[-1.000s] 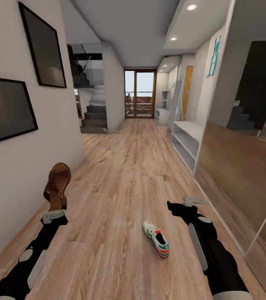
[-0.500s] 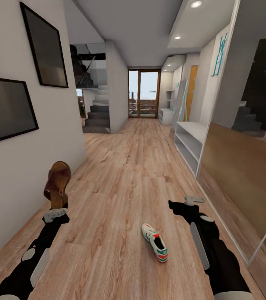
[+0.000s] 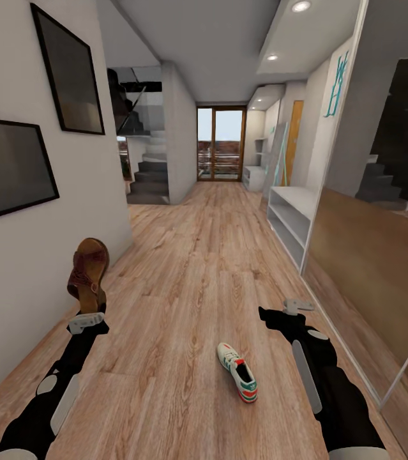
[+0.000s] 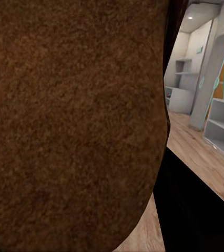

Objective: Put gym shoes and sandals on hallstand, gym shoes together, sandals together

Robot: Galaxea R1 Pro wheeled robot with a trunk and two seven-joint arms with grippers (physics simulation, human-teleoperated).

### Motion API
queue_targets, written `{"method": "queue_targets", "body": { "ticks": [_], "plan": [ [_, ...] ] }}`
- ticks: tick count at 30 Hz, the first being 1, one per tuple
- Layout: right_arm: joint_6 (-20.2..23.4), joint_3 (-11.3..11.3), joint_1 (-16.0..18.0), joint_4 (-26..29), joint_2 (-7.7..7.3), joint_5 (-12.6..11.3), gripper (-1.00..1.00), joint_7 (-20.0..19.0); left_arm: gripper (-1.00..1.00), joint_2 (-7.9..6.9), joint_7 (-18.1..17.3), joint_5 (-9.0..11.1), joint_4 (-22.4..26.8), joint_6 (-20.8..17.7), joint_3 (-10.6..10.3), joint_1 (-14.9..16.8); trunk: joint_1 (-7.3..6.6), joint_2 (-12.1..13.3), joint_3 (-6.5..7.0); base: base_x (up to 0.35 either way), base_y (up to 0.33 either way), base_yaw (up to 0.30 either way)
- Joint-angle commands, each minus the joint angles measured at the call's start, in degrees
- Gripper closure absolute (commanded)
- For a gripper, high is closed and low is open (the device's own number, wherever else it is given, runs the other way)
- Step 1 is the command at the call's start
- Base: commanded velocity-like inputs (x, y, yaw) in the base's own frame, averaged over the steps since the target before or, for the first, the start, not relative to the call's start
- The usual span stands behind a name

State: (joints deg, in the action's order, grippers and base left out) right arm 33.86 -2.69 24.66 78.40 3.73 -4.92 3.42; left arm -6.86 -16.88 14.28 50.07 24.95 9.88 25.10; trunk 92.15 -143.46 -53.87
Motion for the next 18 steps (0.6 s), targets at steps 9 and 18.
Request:
{"method": "queue_targets", "body": {
  "ticks": [9, 18],
  "plan": [
    [0.18, -0.03, 0.03, 0.00, 0.04, -0.66, -1.00, 0.36, 1.00, 0.00, -0.28, 0.49, 0.63, -1.89, -0.84, 0.04, -0.01, -0.02, -0.06, 0.118, -0.005, 0.000],
    [-15.28, 0.03, 0.03, -8.68, 0.00, -0.40, -1.00, 0.36, 1.00, 0.06, -0.18, 0.41, 9.87, -16.90, -1.49, 0.04, -0.01, -0.02, -0.06, 0.291, -0.072, 0.000]
  ]
}}
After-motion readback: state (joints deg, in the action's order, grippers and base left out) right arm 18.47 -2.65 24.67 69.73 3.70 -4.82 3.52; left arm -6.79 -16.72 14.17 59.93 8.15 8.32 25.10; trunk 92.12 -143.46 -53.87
